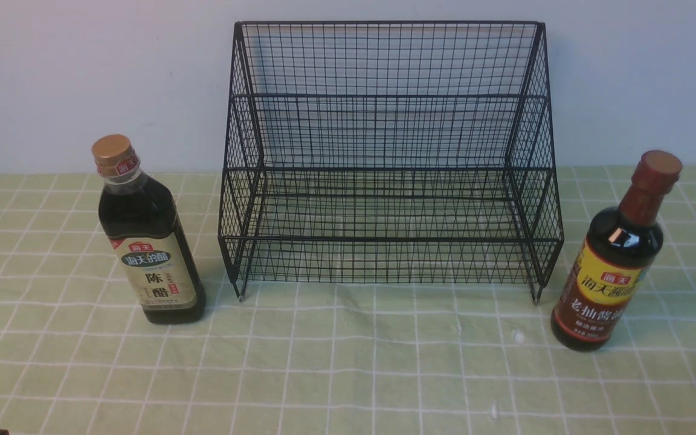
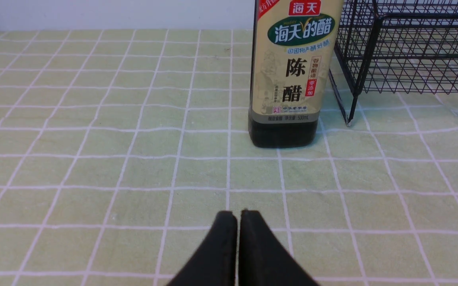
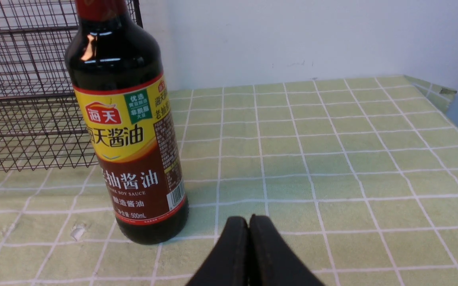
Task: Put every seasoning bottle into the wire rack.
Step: Use the left arm to grab the condiment bottle closest to it
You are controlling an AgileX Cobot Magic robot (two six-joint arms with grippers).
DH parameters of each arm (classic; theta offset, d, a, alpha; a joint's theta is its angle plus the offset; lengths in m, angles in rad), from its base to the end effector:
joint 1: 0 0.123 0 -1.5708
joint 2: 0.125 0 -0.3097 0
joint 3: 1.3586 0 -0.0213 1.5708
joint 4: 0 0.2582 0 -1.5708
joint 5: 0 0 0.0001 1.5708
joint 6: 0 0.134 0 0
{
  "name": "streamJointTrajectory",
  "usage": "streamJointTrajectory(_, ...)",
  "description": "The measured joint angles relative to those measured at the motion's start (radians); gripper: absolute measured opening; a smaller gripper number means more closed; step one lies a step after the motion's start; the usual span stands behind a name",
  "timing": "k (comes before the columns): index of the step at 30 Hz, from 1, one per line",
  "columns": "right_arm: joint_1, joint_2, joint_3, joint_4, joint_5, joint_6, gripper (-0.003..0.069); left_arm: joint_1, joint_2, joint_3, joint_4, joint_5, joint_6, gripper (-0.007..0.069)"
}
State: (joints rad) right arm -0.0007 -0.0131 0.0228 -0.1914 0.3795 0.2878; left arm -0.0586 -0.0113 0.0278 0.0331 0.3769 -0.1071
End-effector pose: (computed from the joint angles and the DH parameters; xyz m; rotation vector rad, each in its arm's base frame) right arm 0.0758 -0.0095 0.1598 0.1516 1.8596 0.0096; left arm 0.0761 -0.0028 0.1572 -0.0250 1.8774 -0.0813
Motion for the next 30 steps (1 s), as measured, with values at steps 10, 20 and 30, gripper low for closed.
streamJointTrajectory(10,0.000,0.000,0.000,0.000,0.000,0.000,-0.0015,0.000,0.000,0.004,-0.085,-0.410,-0.017,-0.0006)
streamJointTrajectory(20,0.000,0.000,0.000,0.000,0.000,0.000,-0.0015,0.000,0.131,-0.009,-0.095,-0.782,-0.103,-0.0006)
streamJointTrajectory(30,0.000,0.000,0.000,0.000,0.000,0.000,-0.0015,0.000,0.666,-0.269,0.260,-0.875,-0.344,0.0203)
